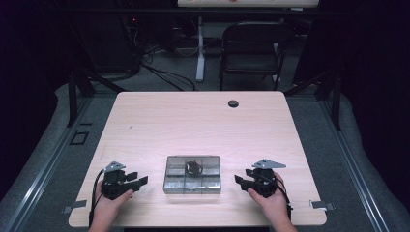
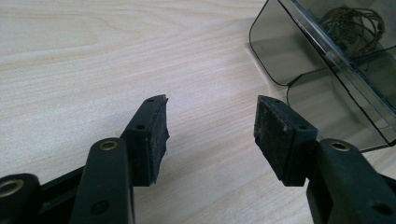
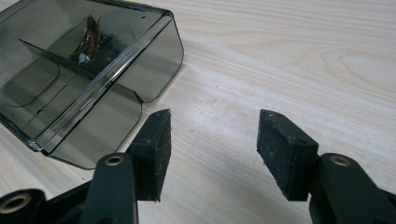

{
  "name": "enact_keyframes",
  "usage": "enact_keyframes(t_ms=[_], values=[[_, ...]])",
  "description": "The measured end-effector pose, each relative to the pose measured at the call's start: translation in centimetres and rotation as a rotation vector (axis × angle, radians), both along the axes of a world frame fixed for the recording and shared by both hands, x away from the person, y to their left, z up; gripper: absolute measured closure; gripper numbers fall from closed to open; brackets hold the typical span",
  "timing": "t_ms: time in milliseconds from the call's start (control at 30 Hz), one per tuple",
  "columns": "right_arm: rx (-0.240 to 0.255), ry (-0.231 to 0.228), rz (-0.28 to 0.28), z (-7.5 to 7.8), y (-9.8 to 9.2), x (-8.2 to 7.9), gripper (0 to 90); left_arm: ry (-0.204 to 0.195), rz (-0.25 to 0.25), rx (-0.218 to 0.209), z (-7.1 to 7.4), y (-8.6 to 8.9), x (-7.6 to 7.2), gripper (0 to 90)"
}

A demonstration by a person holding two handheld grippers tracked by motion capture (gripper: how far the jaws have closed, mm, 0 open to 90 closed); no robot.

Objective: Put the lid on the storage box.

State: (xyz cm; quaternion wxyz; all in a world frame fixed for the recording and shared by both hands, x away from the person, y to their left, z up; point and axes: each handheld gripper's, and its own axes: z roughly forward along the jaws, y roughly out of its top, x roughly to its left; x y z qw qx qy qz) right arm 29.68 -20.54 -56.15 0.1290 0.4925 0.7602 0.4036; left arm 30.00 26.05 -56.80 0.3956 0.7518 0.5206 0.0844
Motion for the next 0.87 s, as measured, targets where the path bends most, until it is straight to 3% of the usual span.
enact_keyframes(t_ms=[400,867], values=[[-0.01,0.002,0.031,-0.03,0.67,-0.19,44.9,0.002,-0.008,-0.001,0.03,-0.17,-0.03,44.4],[-0.007,0.0,0.029,0.0,0.64,-0.24,44.9,-0.002,-0.014,0.004,0.11,-0.47,-0.15,44.3]])
